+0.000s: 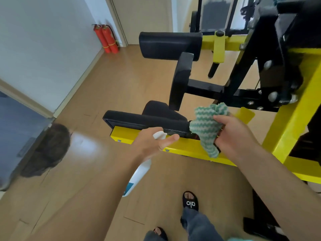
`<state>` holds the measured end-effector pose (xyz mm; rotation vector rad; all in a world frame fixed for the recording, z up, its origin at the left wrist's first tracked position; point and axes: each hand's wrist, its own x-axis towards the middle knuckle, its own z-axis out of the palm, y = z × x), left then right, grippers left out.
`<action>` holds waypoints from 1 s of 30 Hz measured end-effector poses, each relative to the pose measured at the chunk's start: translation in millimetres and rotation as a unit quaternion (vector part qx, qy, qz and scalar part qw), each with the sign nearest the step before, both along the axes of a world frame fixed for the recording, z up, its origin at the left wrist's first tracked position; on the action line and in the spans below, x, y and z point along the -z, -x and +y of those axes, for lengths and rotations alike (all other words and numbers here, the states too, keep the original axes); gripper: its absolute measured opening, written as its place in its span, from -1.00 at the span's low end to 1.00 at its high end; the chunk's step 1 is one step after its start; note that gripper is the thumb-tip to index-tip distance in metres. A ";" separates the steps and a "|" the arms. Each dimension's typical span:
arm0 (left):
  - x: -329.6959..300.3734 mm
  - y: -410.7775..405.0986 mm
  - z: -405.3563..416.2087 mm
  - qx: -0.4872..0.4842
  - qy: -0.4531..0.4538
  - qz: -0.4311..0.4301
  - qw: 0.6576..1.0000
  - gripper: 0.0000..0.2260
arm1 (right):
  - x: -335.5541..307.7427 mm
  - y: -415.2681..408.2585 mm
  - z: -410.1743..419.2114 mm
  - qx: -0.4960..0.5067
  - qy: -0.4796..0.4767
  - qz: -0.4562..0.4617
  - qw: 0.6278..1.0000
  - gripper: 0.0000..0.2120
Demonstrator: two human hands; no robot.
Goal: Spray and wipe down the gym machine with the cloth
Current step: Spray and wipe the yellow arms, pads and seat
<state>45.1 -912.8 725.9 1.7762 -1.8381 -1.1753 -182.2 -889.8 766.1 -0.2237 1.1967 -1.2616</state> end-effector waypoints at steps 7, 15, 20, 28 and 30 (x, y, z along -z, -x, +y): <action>3.4 14.5 -30.3 0.008 -0.022 -0.086 0.996 -0.21 | 7.4 17.6 -41.3 -0.014 -0.009 -0.001 1.000 -0.67; -8.2 -31.3 -47.4 -0.066 -0.048 -0.112 0.990 -0.41 | 5.4 -16.1 -80.0 -0.064 -0.014 -0.003 0.998 -0.64; -11.4 -78.0 -51.9 -0.124 -0.030 -0.057 0.990 -0.17 | -3.8 -55.0 -101.5 -0.078 -0.022 0.019 0.996 -0.68; -10.7 -146.4 -67.8 -0.236 -0.079 0.006 0.968 -0.39 | -12.8 -133.5 -120.1 -0.126 0.080 0.145 0.978 -0.65; -9.7 -165.2 -72.8 -0.262 -0.097 0.010 0.960 -0.31 | -9.7 -161.7 -124.3 -0.145 0.124 0.200 0.961 -0.65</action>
